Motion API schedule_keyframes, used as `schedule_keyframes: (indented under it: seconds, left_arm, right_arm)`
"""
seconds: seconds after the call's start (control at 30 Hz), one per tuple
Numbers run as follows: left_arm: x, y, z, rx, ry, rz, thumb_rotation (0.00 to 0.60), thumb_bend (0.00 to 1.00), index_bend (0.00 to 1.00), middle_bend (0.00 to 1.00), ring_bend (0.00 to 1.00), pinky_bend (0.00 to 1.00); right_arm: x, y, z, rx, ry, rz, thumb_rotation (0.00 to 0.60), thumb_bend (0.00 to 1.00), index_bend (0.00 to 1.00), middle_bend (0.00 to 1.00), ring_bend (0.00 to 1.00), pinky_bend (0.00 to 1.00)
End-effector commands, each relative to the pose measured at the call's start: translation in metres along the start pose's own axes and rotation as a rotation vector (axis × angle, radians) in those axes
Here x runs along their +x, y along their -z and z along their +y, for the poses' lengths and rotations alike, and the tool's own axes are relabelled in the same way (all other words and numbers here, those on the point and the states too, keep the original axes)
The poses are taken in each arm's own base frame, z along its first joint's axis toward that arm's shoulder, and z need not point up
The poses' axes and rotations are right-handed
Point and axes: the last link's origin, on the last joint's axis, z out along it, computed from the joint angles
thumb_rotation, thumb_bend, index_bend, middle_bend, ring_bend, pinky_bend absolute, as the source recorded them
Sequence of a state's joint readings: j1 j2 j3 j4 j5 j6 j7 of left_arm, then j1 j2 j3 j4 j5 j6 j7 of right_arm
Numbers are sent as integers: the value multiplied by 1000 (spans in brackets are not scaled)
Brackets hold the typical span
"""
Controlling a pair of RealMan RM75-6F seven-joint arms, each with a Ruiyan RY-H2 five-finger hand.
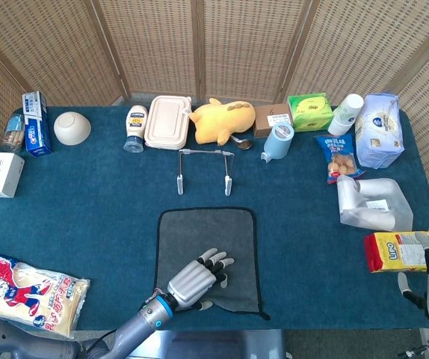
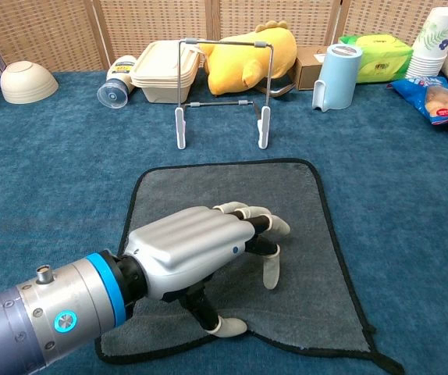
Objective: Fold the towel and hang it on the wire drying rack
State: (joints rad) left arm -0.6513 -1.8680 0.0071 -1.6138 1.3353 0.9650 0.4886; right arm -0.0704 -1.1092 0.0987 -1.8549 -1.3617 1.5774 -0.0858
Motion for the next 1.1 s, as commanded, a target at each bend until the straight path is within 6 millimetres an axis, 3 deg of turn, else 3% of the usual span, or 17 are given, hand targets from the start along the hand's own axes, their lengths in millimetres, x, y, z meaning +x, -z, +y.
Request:
schedule_keyframes:
  seconds: [0.03, 0.53, 1.1]
  left_arm:
    - [0, 0, 0, 3, 3, 1, 600, 376, 469, 144, 0, 0]
    - [4, 2, -5, 35, 14, 10, 600, 519, 610, 193, 0, 0]
    - [31, -3, -18, 64, 76, 48, 600, 552, 628, 214, 0, 0]
  right_arm:
    - [0, 0, 0, 0, -1, 0, 600, 352, 115, 40, 0, 0]
    - [2, 3, -1, 2, -19, 0, 600, 351, 121, 44, 0, 0]
    - [0, 3, -2, 7, -26, -2, 600, 350, 122, 46, 0, 0]
